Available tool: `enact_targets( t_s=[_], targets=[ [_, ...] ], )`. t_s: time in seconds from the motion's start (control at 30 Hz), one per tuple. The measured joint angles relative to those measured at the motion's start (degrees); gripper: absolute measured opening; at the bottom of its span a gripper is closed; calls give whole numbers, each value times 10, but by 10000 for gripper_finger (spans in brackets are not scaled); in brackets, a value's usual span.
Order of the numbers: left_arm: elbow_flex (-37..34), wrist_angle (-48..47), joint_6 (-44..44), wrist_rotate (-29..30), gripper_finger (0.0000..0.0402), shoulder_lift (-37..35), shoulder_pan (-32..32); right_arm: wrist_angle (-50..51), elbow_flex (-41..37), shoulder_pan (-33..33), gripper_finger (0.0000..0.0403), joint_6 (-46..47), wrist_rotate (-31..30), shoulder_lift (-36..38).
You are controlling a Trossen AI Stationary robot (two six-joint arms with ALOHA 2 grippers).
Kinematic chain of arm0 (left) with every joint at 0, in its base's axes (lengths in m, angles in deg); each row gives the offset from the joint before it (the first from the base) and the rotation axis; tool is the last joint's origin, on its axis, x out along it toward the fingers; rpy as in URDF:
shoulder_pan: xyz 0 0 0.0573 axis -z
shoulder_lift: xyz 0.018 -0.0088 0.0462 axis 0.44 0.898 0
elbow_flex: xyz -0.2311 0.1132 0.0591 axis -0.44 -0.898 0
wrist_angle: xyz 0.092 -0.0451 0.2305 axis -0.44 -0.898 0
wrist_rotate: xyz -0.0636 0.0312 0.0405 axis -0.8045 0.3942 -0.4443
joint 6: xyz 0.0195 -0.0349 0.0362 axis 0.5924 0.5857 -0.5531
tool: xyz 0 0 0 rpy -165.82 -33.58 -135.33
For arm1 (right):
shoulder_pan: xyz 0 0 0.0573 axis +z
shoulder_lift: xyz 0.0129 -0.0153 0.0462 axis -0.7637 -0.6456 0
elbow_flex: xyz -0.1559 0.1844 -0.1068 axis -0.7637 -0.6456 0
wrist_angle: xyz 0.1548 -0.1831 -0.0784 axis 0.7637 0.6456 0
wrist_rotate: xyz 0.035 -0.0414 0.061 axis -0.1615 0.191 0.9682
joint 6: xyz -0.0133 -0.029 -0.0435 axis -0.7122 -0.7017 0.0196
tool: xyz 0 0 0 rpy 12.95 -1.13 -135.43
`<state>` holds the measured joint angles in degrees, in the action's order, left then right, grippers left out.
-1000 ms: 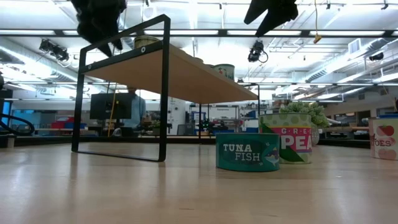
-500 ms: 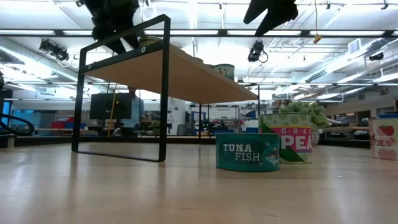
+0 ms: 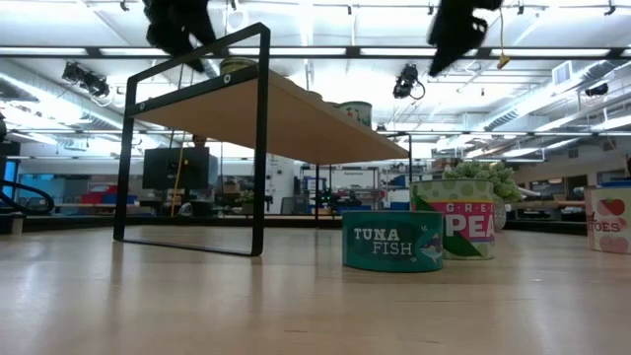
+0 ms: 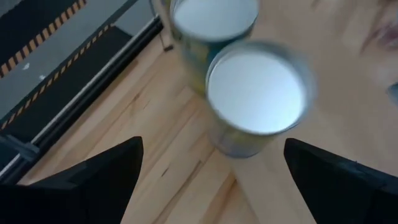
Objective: Pick and place cans onto a shelf
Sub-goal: Put the canned tomatoes on the shelf
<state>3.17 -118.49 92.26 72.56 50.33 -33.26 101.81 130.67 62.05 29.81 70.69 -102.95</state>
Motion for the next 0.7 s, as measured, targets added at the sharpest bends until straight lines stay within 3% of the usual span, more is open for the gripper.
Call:
enact_targets(
  t_s=[0.3,0.53,0.7],
  targets=[
    [45,-3,1,-25,396,0,0,13,-101,35,361,46,77,21],
    [45,-8,0,-25,396,2,0,6,-244,6,367,152,140,94],
    [45,-8,-1,-26,396,2,-1,14,-290,-4,392,172,162,103]
  ],
)
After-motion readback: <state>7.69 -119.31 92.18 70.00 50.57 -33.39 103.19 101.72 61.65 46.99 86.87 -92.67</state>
